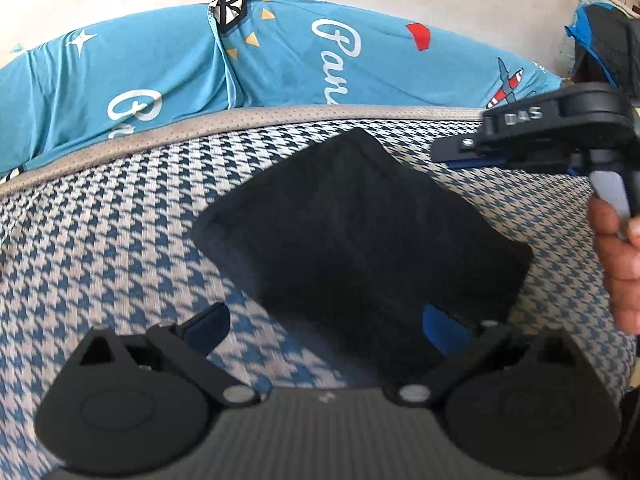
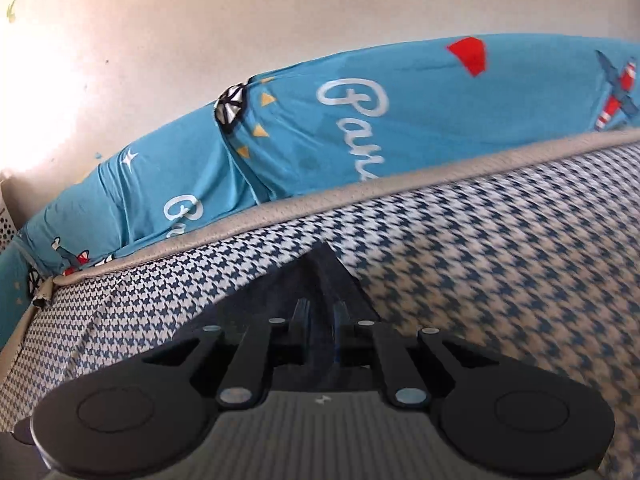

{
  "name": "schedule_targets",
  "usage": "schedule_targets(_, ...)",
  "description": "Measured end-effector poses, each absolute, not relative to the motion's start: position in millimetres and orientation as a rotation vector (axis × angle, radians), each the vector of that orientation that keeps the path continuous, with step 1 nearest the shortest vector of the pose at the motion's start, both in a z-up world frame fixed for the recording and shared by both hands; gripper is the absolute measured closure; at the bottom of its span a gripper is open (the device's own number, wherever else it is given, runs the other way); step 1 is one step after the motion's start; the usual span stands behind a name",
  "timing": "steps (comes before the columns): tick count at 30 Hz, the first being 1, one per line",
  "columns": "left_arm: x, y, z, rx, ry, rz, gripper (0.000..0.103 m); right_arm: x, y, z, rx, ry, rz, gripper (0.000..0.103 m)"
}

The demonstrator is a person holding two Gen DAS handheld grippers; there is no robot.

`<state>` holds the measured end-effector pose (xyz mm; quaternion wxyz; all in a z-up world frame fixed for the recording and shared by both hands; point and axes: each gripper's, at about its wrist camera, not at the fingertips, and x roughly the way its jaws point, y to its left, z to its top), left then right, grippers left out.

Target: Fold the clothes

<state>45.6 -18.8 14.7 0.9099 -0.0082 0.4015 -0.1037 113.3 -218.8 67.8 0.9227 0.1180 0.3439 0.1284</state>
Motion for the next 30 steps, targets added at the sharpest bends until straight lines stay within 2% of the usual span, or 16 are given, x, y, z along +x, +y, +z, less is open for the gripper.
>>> schedule_targets(2, 36, -23, 11, -0.018, 0.832, -0.207, 0.0, 98, -227, 69, 0.263, 0.71, 0.245, 0.091)
schedule_targets(8, 23, -28, -1, 0.01, 0.844, -0.174, 0.0, 61, -250, 65, 0.318, 0.73, 0.187, 0.09)
schedule_targets(18, 17, -25, -16, -0.018, 0.868, -0.15, 0.0, 65, -247, 36, 0.297, 0.872, 0.124, 0.09)
schedule_targets(26, 9, -27, -22, 0.01, 0.837, -0.136, 0.0, 63, -236, 30, 0.203, 0.868, 0.105, 0.091)
schedule_targets(30, 2, -25, -20, -0.002, 0.827, -0.129, 0.0, 49, -238, 36, 0.253, 0.832, 0.092, 0.09)
